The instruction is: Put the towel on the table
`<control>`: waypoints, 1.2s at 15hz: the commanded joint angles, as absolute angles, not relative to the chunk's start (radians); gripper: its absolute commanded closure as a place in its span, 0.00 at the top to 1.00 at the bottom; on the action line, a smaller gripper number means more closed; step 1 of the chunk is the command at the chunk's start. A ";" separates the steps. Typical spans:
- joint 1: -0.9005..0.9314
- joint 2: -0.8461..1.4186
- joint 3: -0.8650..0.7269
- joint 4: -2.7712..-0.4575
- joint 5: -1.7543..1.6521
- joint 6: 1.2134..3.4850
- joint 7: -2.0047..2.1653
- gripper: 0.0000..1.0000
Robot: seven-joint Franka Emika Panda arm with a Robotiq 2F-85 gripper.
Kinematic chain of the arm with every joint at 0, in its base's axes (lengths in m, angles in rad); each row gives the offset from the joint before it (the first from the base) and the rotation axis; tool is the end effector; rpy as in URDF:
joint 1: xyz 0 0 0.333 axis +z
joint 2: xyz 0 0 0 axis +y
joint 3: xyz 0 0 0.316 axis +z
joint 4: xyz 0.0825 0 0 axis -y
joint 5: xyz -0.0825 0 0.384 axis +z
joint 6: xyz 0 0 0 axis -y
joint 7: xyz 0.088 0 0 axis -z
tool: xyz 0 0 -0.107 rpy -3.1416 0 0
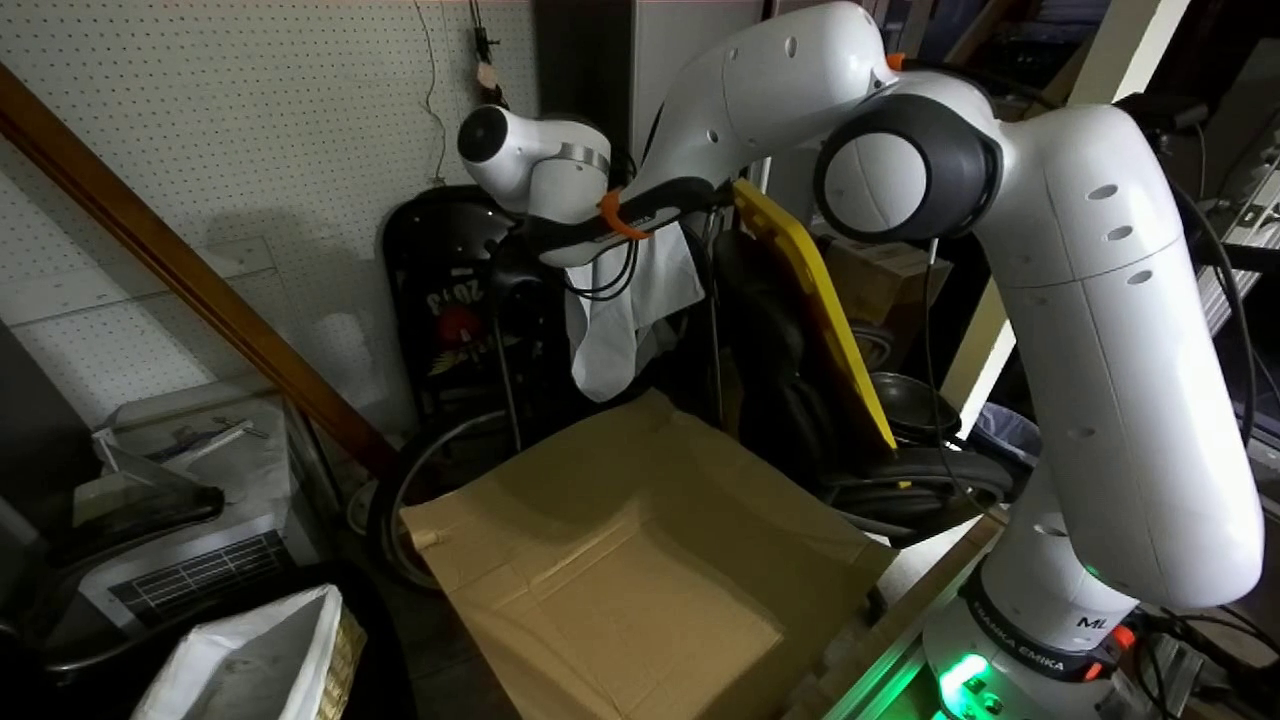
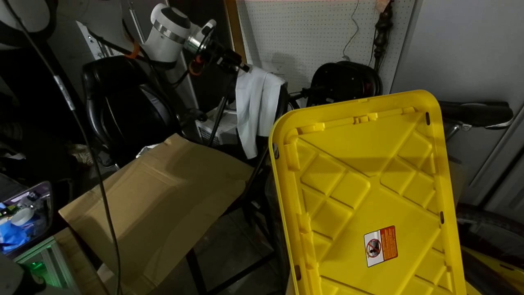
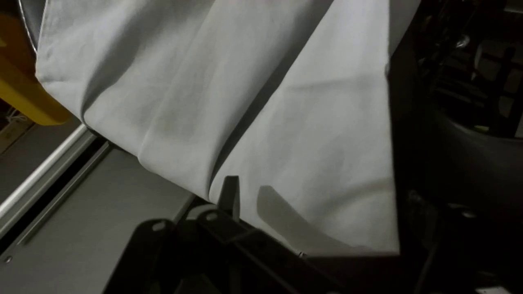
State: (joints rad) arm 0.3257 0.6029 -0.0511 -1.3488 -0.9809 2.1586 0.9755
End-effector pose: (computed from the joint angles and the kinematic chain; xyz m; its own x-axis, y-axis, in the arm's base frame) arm 0.7278 0.1796 0.4117 0.7743 0.0341 0.6319 -0.3489 -0.8101 0.4712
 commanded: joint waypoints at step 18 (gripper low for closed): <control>0.344 0.409 0.028 -1.421 -0.982 2.030 1.013 0.00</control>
